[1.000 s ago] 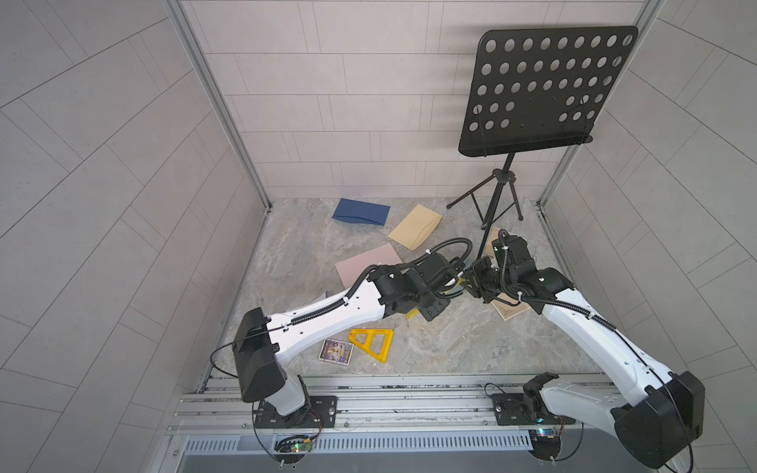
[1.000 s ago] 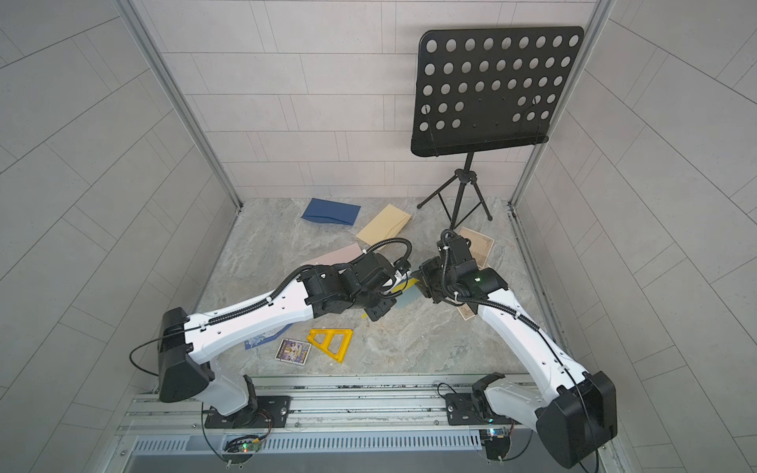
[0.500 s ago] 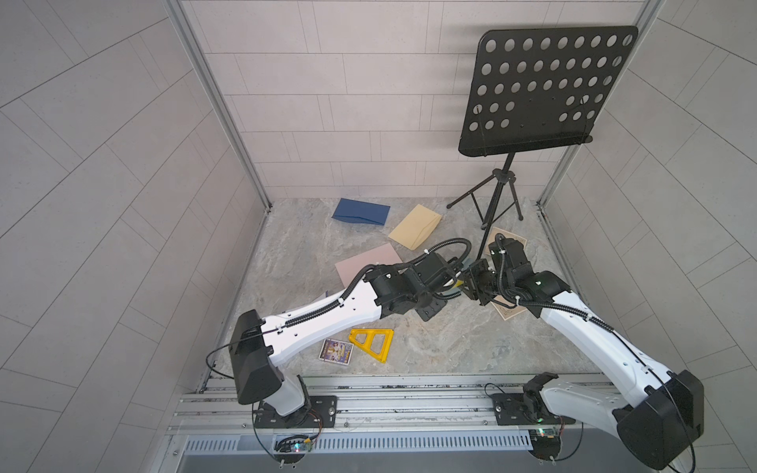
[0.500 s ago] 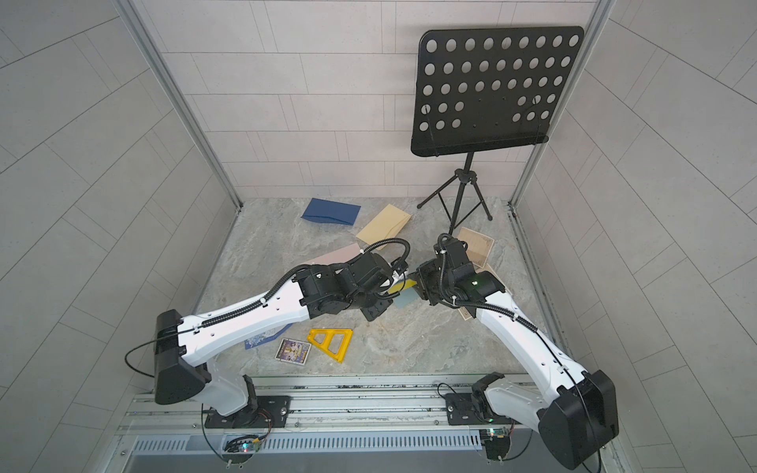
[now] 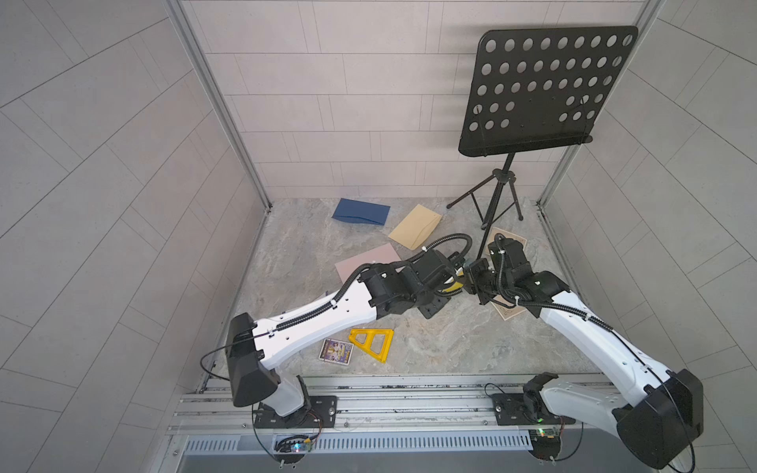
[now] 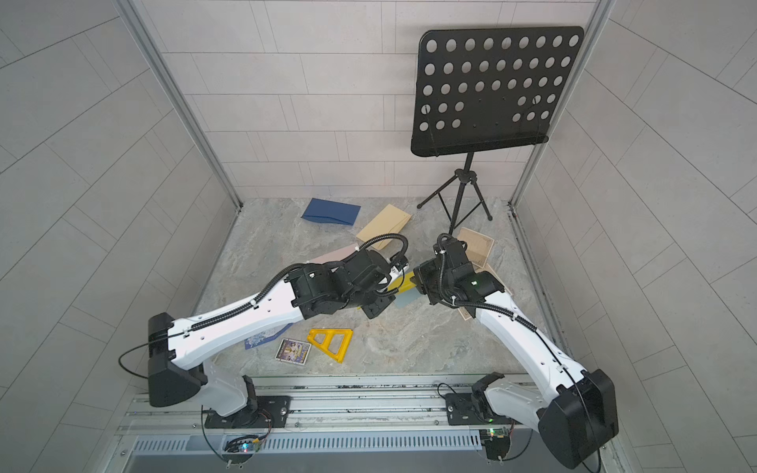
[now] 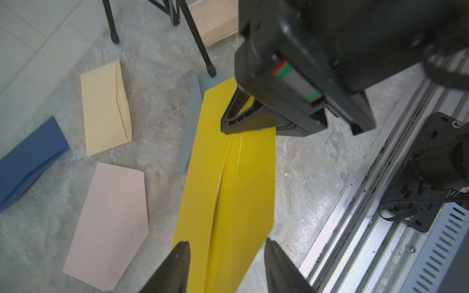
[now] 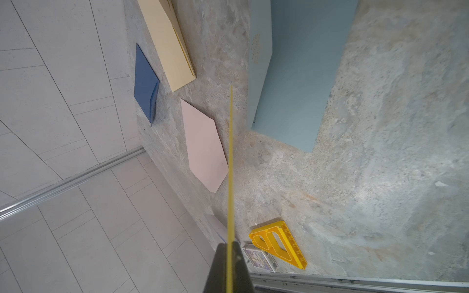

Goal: Take the letter paper out of the envelope
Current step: Pick up the envelope from the center of the board.

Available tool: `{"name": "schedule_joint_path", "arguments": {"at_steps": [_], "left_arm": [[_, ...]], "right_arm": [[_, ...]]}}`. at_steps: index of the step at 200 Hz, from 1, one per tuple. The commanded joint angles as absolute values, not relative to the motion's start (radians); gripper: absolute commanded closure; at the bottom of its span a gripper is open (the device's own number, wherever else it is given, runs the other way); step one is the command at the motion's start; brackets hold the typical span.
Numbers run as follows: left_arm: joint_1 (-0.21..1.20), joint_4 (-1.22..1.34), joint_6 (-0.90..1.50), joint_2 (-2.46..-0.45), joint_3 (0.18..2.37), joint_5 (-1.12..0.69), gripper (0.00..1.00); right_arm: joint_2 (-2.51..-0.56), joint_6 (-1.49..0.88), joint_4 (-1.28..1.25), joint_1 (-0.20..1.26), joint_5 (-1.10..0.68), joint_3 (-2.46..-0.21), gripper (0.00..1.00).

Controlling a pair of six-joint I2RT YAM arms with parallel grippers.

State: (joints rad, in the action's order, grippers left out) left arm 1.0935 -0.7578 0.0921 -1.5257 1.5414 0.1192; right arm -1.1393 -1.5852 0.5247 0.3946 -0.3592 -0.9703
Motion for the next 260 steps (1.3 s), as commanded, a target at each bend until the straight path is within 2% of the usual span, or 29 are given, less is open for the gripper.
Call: {"name": "schedule_joint_path", "arguments": {"at_steps": [1, 20, 44, 64, 100, 122, 132, 146, 166, 179, 197, 223, 260], "left_arm": [[1.091, -0.714, 0.204, -1.417, 1.606, 0.173, 0.3], [1.029, -0.736, 0.316, -1.387, 1.669, 0.13, 0.29], [0.898, -0.793, 0.463, -1.398, 1.733, -0.018, 0.41], [0.822, -0.817, 0.52, -1.405, 1.746, -0.109, 0.46], [0.801, -0.826, 0.517, -1.421, 1.749, -0.21, 0.55], [0.809, -0.827, 0.498, -1.441, 1.744, -0.238, 0.56], [0.82, -0.833, 0.467, -1.441, 1.731, -0.212, 0.53], [0.832, -0.851, 0.41, -1.442, 1.712, -0.153, 0.4], [0.846, -0.899, 0.327, -1.438, 1.692, 0.0, 0.28], [0.847, -0.926, 0.279, -1.436, 1.675, 0.085, 0.24], [0.811, -0.987, 0.342, -1.44, 1.661, 0.244, 0.14], [0.59, -0.922, 0.51, -1.391, 1.59, 0.0, 0.07], [0.522, -0.803, 0.609, -1.399, 1.528, -0.2, 0.06]], "right_arm": [[-1.148, -1.472, 0.492, 0.395, -0.314, -1.041, 1.0], [-1.15, -1.362, 0.374, 0.394, -0.323, -1.065, 1.0], [-1.157, -1.248, 0.277, 0.394, -0.352, -1.091, 1.0], [-1.165, -1.186, 0.223, 0.394, -0.386, -1.104, 1.0], [-1.187, -1.091, 0.187, 0.4, -0.439, -1.155, 1.0], [-1.203, -1.083, 0.201, 0.4, -0.442, -1.192, 1.0], [-1.21, -1.087, 0.213, 0.402, -0.439, -1.212, 1.0], [-1.228, -1.093, 0.249, 0.406, -0.438, -1.245, 1.0], [-1.265, -1.106, 0.334, 0.41, -0.447, -1.308, 1.0], [-1.284, -1.119, 0.371, 0.412, -0.466, -1.339, 1.0], [-1.307, -1.12, 0.371, 0.417, -0.505, -1.362, 1.0], [-1.337, -1.06, 0.367, 0.412, -0.603, -1.375, 1.0], [-1.412, -0.943, 0.417, 0.4, -0.808, -1.445, 1.0]]}}
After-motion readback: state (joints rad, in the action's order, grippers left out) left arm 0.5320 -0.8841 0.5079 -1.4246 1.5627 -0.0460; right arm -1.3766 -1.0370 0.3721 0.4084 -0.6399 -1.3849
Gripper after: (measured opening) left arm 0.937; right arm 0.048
